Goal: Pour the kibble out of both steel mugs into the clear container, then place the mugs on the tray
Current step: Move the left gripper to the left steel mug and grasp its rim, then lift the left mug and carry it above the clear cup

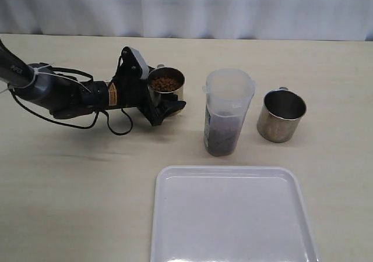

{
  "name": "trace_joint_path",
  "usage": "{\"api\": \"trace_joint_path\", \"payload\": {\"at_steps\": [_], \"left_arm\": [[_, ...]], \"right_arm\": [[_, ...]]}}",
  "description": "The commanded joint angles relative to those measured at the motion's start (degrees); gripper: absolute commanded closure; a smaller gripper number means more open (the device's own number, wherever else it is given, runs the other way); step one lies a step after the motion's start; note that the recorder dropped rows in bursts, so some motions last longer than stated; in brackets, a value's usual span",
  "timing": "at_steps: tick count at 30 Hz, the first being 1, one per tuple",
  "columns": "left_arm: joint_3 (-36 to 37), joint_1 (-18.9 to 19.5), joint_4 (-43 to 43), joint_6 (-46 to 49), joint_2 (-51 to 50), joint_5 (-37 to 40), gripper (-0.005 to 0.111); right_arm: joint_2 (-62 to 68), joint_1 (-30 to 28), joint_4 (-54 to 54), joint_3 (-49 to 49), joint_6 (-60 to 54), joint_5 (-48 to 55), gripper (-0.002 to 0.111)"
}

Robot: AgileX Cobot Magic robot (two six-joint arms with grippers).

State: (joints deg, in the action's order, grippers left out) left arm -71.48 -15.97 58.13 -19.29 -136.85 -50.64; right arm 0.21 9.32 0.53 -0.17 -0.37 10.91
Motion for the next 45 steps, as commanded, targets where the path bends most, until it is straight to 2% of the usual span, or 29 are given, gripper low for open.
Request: {"api": "trace_joint_path", "payload": {"at_steps": [1, 2, 4, 7, 9, 12, 15, 18, 21, 25, 30, 36, 40, 45], "left_arm": [[-1.7, -1.2, -0.5, 0.2, -1.4, 1.3, 0.04], [-2.0, -1.4, -0.5, 0.2, -1.5, 1.3, 0.043], [-2.3, -1.4, -0.7, -0.1, -1.5, 1.6, 0.056], [-2.5, -1.4, 0.1, -0.4, -0.8, 2.0, 0.09], [-2.5, -1.3, 1.7, -0.4, 0.7, 2.5, 0.106], [-1.6, -1.3, 5.8, -1.2, 4.3, 2.6, 0.107], [-0.1, -1.3, 10.4, -10.7, 9.3, 7.0, 0.107], [1.6, -1.6, 14.5, -26.6, 16.3, 20.2, 0.107], [5.1, -2.7, 20.4, -31.9, 23.2, 30.0, 0.107], [9.3, -5.2, 20.7, -31.8, 31.9, 35.0, 0.107], [10.4, -10.8, 20.4, -32.2, 38.4, 41.1, 0.107], [10.0, -18.2, 20.7, -31.8, 39.1, 50.6, 0.107], [8.8, -21.6, 21.7, -31.6, 39.1, 56.3, 0.107], [5.9, -24.7, 22.3, -31.6, 39.1, 58.8, 0.107]], "right_arm": [[-0.2, 0.2, -0.1, 0.2, 0.0, 0.1, 0.104], [-0.2, 0.2, -0.1, 0.2, 0.0, 0.1, 0.104], [-0.2, 0.2, -0.1, 0.2, 0.0, 0.1, 0.104], [-0.2, 0.2, -0.1, 0.2, 0.0, 0.1, 0.104], [-0.2, 0.2, -0.1, 0.2, 0.0, 0.1, 0.104], [-0.2, 0.2, -0.1, 0.2, 0.0, 0.1, 0.104], [-0.2, 0.2, -0.1, 0.2, 0.0, 0.1, 0.104], [-0.2, 0.2, -0.1, 0.2, 0.0, 0.1, 0.104], [-0.2, 0.2, -0.1, 0.2, 0.0, 0.1, 0.104], [-0.2, 0.2, -0.1, 0.2, 0.0, 0.1, 0.104], [-0.2, 0.2, -0.1, 0.2, 0.0, 0.1, 0.104], [-0.2, 0.2, -0.1, 0.2, 0.0, 0.1, 0.104], [-0.2, 0.2, -0.1, 0.2, 0.0, 0.1, 0.104], [-0.2, 0.2, -0.1, 0.2, 0.0, 0.1, 0.104]]}}
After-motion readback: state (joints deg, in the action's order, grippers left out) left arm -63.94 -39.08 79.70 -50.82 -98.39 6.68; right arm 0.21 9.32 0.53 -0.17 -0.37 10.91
